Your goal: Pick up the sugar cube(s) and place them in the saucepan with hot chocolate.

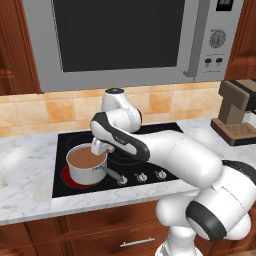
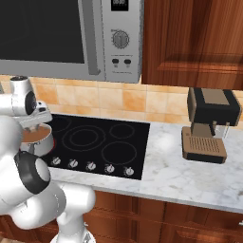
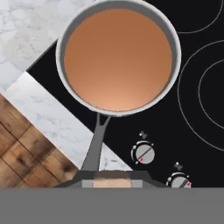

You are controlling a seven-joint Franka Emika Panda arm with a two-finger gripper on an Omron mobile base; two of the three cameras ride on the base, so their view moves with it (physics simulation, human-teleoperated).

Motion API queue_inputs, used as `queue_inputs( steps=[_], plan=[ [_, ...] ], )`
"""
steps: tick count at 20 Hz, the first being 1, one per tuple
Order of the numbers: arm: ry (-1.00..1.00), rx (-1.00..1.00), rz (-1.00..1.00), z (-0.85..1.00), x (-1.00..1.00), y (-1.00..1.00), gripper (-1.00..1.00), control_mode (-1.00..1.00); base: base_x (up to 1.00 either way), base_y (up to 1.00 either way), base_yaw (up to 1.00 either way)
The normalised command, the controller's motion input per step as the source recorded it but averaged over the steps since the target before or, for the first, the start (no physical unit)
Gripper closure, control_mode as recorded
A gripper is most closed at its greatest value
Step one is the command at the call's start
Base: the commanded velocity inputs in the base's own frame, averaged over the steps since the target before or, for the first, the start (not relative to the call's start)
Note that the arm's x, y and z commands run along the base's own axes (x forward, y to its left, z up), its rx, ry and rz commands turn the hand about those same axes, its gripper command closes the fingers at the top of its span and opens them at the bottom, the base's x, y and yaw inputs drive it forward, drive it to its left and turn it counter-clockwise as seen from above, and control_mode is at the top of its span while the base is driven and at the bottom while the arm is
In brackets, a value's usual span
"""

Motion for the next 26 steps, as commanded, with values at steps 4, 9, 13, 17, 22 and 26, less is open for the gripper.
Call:
queue_inputs(
  steps=[4, 9, 13, 17, 22, 26],
  plan=[
    [0.00, 0.00, 0.00, -0.06, 0.33, 0.39, 1.00, -1.00, 0.00, 0.00, 0.00],
    [0.00, 0.00, 0.00, -0.13, 0.36, 0.35, 1.00, -1.00, 0.00, 0.00, 0.00],
    [0.00, 0.00, 0.00, -0.07, 0.19, 0.24, 1.00, -1.00, 0.00, 0.00, 0.00],
    [0.00, 0.00, 0.00, -0.14, 0.01, 0.01, 1.00, -1.00, 0.00, 0.00, 0.00],
    [0.00, 0.00, 0.00, -0.17, 0.00, 0.00, 1.00, -1.00, 0.00, 0.00, 0.00],
    [0.00, 0.00, 0.00, -0.18, 0.00, 0.00, 1.00, -1.00, 0.00, 0.00, 0.00]
  ],
)
